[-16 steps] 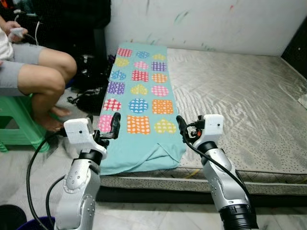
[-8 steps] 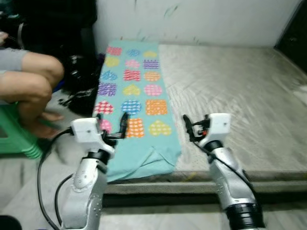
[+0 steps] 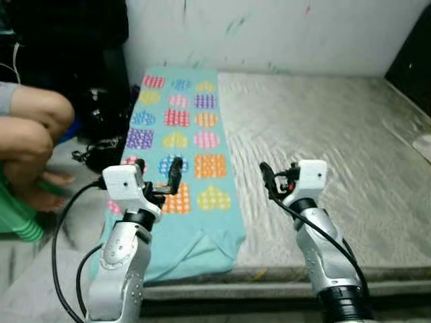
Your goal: Clean up the room
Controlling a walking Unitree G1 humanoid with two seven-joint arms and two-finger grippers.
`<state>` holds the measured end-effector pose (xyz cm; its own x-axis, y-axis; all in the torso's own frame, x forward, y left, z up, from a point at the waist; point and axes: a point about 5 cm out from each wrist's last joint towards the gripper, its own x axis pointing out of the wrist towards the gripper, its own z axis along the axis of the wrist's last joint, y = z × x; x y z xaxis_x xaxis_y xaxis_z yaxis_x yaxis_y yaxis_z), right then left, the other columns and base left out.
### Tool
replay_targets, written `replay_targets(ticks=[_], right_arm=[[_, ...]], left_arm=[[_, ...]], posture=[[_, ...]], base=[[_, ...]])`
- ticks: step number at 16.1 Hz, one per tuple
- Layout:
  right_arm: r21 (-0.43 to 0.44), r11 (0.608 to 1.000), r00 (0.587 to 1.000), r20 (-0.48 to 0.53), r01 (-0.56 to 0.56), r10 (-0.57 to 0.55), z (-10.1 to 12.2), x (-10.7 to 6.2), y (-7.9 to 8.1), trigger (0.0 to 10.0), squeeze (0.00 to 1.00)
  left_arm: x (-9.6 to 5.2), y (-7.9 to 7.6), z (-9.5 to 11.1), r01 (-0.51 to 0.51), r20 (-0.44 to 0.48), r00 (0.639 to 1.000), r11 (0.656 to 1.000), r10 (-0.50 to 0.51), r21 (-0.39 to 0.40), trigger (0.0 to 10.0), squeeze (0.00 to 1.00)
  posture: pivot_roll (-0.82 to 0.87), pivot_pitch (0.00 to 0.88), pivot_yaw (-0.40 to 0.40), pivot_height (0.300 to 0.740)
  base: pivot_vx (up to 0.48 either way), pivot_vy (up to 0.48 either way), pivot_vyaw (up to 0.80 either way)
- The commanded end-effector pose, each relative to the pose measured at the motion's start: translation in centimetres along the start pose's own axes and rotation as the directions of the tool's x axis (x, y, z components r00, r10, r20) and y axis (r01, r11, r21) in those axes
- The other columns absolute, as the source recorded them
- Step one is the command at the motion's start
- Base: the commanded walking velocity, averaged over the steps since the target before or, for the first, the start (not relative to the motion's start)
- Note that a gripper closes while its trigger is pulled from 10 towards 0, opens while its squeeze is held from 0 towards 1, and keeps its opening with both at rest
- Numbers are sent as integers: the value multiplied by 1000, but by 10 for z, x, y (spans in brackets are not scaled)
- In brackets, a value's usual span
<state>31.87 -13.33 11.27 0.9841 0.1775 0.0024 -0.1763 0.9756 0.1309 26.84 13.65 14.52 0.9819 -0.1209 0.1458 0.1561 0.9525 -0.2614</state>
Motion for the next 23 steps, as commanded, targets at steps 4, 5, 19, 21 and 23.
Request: replay_targets(ticks=[4,5,19,21,23], right_arm=[[7,1000,1000,6,-20,20,2,3,6,10000,0],[7,1000,1000,5,-21,21,2,3,6,10000,0],[-37,999,999,19,32,-32,12,17,-12,10000,0],[-27,998,998,23,51,-50,13,19,-13,10000,0],[-30,998,998,33,63,-62,16,16,-14,10000,0]], left_arm=[[0,4,0,-24,-6,1000,1000,25,5,10000,0],[0,4,0,-24,-7,1000,1000,24,7,10000,0],[3,17,0,-88,-11,996,996,88,29,10000,0],[3,16,-6,-74,-45,996,997,76,36,10000,0],[2,12,-7,-48,-65,997,998,50,39,10000,0]], posture=[[24,27,-55,740],[24,24,-55,740],[50,0,-70,740],[37,0,-53,740],[17,1,-45,740]], base=[[0,0,0],[0,0,0],[0,0,0],[0,0,0],[0,0,-400]])
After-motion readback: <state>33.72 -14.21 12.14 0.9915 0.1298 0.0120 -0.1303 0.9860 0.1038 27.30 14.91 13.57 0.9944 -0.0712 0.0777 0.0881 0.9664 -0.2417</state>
